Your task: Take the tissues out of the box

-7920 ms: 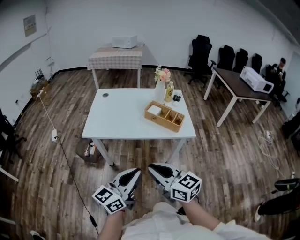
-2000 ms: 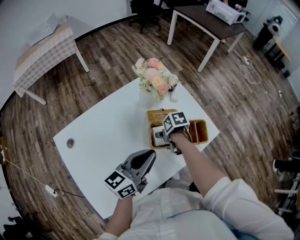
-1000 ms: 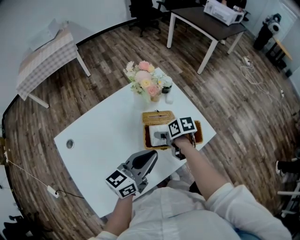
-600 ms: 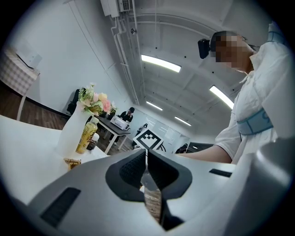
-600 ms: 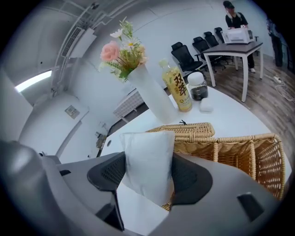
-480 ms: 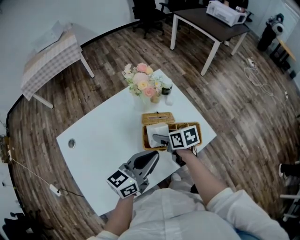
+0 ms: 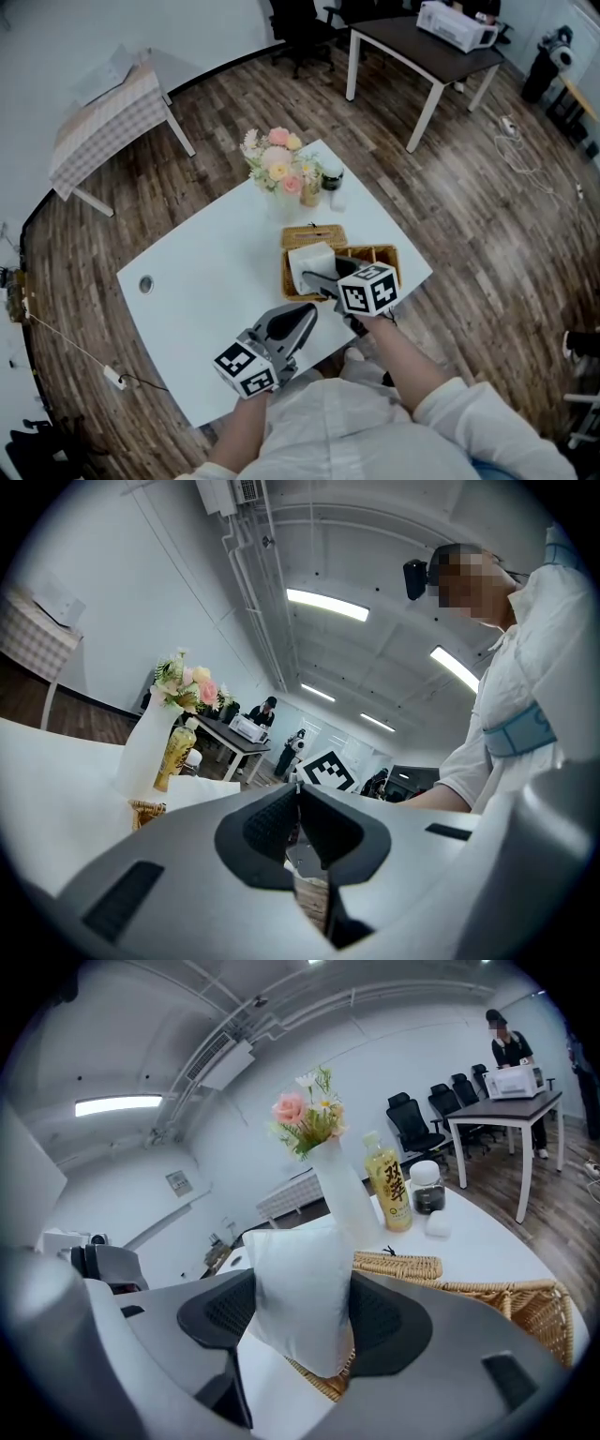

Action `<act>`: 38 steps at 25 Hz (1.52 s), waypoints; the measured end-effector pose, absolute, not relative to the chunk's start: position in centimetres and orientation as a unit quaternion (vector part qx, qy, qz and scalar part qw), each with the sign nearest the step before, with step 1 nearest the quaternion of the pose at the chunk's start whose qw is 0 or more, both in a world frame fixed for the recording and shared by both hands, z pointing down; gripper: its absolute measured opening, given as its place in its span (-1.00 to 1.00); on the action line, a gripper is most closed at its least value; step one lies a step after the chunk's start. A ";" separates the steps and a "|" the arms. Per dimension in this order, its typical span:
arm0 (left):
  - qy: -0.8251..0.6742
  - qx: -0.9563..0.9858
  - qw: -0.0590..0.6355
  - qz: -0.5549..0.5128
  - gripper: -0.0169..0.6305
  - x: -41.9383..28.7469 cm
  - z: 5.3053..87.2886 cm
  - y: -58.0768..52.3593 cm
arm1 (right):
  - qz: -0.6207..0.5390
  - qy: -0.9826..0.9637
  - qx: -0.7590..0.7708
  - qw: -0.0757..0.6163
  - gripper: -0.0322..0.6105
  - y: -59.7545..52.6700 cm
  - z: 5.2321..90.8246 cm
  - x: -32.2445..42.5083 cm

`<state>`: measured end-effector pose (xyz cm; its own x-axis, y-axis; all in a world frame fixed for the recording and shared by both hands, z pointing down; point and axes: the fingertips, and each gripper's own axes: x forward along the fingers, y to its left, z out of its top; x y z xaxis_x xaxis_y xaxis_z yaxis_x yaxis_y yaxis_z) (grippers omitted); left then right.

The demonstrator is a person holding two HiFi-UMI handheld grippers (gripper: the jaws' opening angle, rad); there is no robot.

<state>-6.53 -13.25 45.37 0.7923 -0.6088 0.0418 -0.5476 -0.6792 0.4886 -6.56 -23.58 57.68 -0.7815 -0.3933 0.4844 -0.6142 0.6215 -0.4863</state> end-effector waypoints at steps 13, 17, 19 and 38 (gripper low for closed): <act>-0.328 0.913 0.236 -0.062 -0.94 -5.2 44.7 -13.1 | 0.261 -0.920 0.267 0.118 0.06 -23.4 52.7 -6.2; -0.332 0.912 0.232 -0.062 -0.94 -4.7 44.6 -13.0 | 0.222 -0.933 0.268 0.091 0.06 -23.3 49.9 -5.8; -0.333 0.912 0.230 -0.061 -0.94 -4.5 44.5 -12.9 | 0.197 -0.939 0.269 0.078 0.06 -23.3 48.2 -5.5; -0.347 0.912 0.213 -0.059 -0.94 -3.8 43.4 -12.9 | 0.079 -0.961 0.264 0.009 0.06 -21.1 39.6 -4.0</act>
<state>-3.80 -12.86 43.41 0.7526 -0.6572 0.0407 -0.6074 -0.6691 0.4283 -4.04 -21.12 39.64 -0.8607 -0.5058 0.0582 -0.5085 0.8483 -0.1477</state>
